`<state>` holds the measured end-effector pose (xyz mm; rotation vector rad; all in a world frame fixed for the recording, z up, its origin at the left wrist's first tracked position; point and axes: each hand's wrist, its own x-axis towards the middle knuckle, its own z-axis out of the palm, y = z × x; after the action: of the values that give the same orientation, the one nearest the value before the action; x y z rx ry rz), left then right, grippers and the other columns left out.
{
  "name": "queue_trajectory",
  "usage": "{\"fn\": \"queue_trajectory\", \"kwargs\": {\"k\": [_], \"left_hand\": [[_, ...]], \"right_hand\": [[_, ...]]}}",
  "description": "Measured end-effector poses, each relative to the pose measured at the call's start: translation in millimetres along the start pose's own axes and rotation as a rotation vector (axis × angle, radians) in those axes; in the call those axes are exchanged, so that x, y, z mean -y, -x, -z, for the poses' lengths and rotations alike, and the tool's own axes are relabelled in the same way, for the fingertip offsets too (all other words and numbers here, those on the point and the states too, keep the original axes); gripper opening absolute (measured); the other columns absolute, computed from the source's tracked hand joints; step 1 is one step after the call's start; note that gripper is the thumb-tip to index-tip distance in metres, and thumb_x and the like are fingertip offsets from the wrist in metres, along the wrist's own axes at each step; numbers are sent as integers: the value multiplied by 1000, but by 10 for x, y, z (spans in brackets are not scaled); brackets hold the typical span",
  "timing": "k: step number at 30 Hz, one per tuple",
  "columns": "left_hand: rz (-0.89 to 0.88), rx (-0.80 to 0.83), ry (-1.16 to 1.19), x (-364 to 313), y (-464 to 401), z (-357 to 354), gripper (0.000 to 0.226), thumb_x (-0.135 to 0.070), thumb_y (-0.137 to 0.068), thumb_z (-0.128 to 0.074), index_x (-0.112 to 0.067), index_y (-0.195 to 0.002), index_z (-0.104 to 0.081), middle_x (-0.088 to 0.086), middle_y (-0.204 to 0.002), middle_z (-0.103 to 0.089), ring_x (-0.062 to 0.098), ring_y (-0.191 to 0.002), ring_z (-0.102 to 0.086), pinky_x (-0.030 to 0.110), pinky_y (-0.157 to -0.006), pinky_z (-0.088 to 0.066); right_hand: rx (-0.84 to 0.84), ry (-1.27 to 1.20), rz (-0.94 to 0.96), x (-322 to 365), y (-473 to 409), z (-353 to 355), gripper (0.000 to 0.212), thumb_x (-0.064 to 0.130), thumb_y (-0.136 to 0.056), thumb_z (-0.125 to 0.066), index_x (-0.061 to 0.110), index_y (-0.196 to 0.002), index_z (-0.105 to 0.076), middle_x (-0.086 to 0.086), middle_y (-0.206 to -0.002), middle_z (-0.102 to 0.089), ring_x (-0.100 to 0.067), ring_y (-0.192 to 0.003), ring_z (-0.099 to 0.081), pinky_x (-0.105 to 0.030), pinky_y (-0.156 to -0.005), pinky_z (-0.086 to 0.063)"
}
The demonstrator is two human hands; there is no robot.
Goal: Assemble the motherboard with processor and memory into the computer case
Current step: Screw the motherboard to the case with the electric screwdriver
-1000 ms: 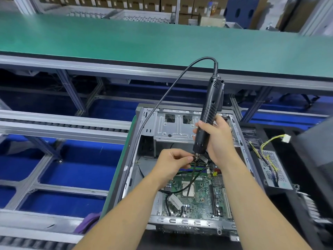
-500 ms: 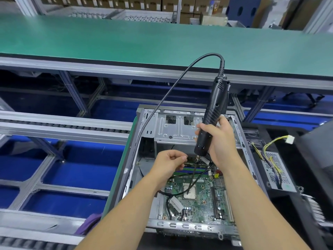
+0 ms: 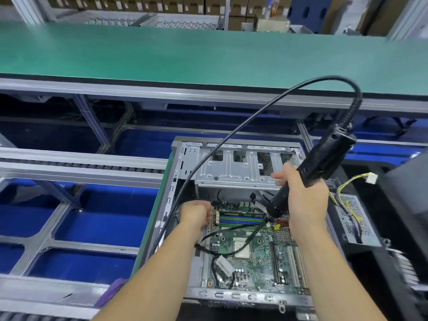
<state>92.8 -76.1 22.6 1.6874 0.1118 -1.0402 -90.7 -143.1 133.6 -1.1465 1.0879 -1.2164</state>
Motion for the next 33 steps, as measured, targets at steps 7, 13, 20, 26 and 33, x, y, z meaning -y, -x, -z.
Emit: {"fn": "queue_trajectory", "kwargs": {"k": [7,13,20,26,33], "left_hand": [[40,26,1,-36,94,-24,24,13,-90,-47,0,-77,-62,19,-82,-56,24,-69,-49,32,-73,-45],[49,84,17,-83,164,-70,16,11,-96,-45,3,-102,-58,12,-70,-48,16,-60,-42,25,-62,-40],[33,71,60,-29,181,-44,14,5,-91,-54,2,-81,-63,13,-73,-57,18,-62,-50,31,-74,-46],[68,84,104,-54,167,-39,14,5,-94,-53,1,-81,-59,12,-71,-55,17,-60,-49,26,-60,-46],[54,42,81,-42,155,27,16,6,-90,-51,0,-76,-57,15,-74,-56,19,-54,-45,26,-51,-41]], "right_hand": [[193,-418,-117,75,49,39,16,18,-90,-72,20,-91,-57,0,-70,-59,-16,-64,-58,-39,-69,-51],[270,-425,-106,170,40,47,12,8,-100,-55,16,-109,-55,4,-82,-67,-17,-81,-68,-45,-78,-60],[104,-412,6,304,-8,-119,26,16,-91,-73,14,-106,-52,0,-77,-64,-17,-64,-64,-35,-64,-57],[217,-258,55,374,15,-127,21,23,-84,-77,17,-100,-65,-3,-84,-68,-22,-84,-64,-48,-83,-57],[297,-357,53,379,68,-163,22,23,-92,-68,17,-107,-54,-4,-84,-60,-20,-67,-59,-39,-65,-53]]}}
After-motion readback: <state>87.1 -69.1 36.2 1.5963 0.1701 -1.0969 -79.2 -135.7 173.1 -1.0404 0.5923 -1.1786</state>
